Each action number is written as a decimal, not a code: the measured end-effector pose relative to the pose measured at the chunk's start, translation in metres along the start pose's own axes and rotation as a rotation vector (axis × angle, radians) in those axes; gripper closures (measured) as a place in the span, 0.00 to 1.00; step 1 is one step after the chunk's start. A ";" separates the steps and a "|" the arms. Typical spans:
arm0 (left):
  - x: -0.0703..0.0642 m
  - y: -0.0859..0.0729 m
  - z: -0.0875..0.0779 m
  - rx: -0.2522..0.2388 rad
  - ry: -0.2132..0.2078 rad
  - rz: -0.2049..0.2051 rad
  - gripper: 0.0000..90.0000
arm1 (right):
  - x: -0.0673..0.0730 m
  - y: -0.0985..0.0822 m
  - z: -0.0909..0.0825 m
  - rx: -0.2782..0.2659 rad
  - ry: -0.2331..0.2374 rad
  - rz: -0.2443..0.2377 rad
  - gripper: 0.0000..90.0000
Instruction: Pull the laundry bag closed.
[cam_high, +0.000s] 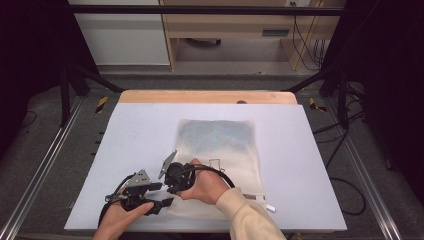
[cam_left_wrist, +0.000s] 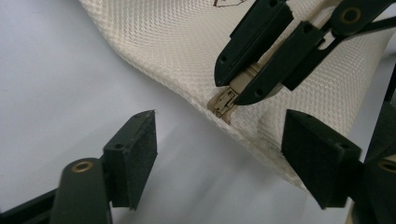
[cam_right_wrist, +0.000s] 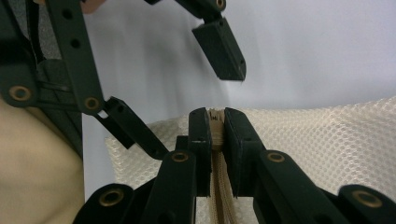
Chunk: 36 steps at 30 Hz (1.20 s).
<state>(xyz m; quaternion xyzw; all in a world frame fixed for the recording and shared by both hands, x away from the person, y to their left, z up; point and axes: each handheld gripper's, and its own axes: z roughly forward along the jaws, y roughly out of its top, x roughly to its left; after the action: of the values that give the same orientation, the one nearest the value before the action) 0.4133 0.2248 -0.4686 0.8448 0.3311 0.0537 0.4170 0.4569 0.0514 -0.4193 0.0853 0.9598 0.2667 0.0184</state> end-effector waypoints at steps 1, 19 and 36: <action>0.000 0.000 0.001 0.004 -0.003 0.002 0.33 | 0.000 0.000 -0.001 0.004 -0.003 -0.001 0.91; 0.000 0.004 0.015 0.017 -0.064 0.025 0.58 | -0.001 0.001 -0.003 -0.010 -0.006 0.001 0.91; 0.002 0.004 0.021 0.006 -0.115 -0.020 0.56 | -0.002 0.001 -0.005 -0.019 -0.007 0.007 0.91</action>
<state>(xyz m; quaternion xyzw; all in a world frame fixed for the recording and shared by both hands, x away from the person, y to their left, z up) 0.4251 0.2101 -0.4794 0.8444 0.3150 -0.0004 0.4332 0.4585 0.0493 -0.4150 0.0894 0.9569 0.2756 0.0215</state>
